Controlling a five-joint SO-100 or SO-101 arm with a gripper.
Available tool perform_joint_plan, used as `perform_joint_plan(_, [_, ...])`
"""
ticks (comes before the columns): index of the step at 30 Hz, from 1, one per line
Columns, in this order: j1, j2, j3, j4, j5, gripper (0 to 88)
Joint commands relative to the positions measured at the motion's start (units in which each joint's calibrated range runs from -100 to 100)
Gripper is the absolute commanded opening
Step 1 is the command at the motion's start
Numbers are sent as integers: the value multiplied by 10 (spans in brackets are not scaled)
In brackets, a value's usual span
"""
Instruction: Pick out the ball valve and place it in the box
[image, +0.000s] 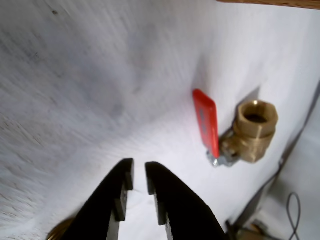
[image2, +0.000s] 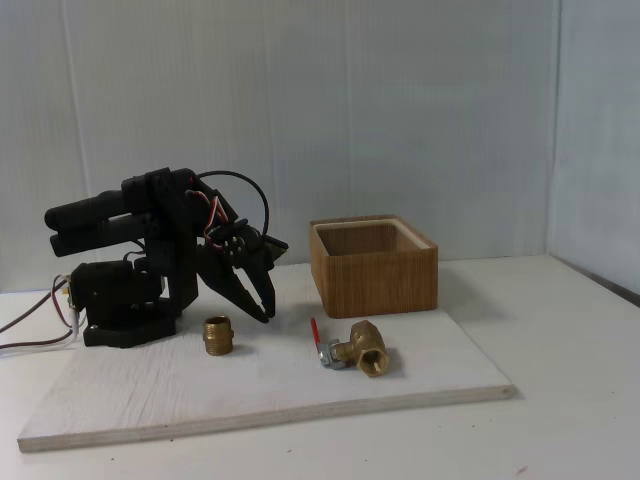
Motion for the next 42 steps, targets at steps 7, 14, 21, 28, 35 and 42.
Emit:
perform_joint_plan(7, [-2,-1,4,-4,-1,11])
perform_joint_plan(14, [-2,-3,-48,-23,-1,11])
perform_joint_plan(21, [-11,-2,-161,70,-1,10])
perform_joint_plan(28, [-58,3,-302,172,0,10])
perform_joint_plan(35, [-70,5,-400,184,2,10])
perform_joint_plan(42, [-67,108,-513,179,3,10])
